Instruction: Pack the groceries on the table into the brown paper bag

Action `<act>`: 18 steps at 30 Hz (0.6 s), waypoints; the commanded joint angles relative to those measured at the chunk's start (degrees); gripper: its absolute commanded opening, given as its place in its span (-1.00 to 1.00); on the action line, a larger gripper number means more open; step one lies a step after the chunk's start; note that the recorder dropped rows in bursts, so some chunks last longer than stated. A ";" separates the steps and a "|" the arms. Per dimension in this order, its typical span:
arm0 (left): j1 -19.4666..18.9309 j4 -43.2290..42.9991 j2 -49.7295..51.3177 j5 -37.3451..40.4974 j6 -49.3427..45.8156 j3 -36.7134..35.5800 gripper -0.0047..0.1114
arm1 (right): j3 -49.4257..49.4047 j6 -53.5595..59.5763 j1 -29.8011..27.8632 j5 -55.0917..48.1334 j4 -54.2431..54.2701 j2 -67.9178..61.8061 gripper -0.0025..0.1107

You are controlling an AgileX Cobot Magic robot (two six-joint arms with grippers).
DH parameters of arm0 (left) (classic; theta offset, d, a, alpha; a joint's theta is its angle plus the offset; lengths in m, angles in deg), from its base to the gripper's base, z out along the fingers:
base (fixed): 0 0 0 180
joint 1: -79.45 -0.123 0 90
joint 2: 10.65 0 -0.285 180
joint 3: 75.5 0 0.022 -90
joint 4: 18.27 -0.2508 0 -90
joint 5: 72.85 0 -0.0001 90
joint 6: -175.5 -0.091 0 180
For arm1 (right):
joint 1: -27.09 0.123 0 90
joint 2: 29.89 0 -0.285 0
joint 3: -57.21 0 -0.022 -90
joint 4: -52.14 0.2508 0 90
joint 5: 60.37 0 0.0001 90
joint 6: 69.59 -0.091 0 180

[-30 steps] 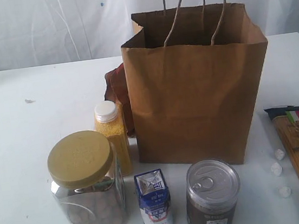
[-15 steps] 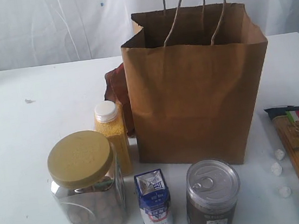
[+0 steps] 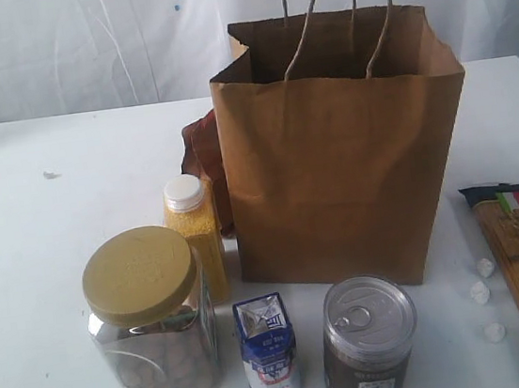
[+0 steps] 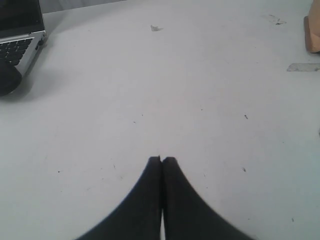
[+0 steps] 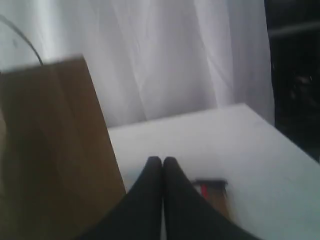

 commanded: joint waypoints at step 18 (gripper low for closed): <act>0.24 14.10 -0.13 -46.14 7.64 0.20 -0.92 | 0.02 4.04 -0.13 -4.10 -0.65 0.13 -0.96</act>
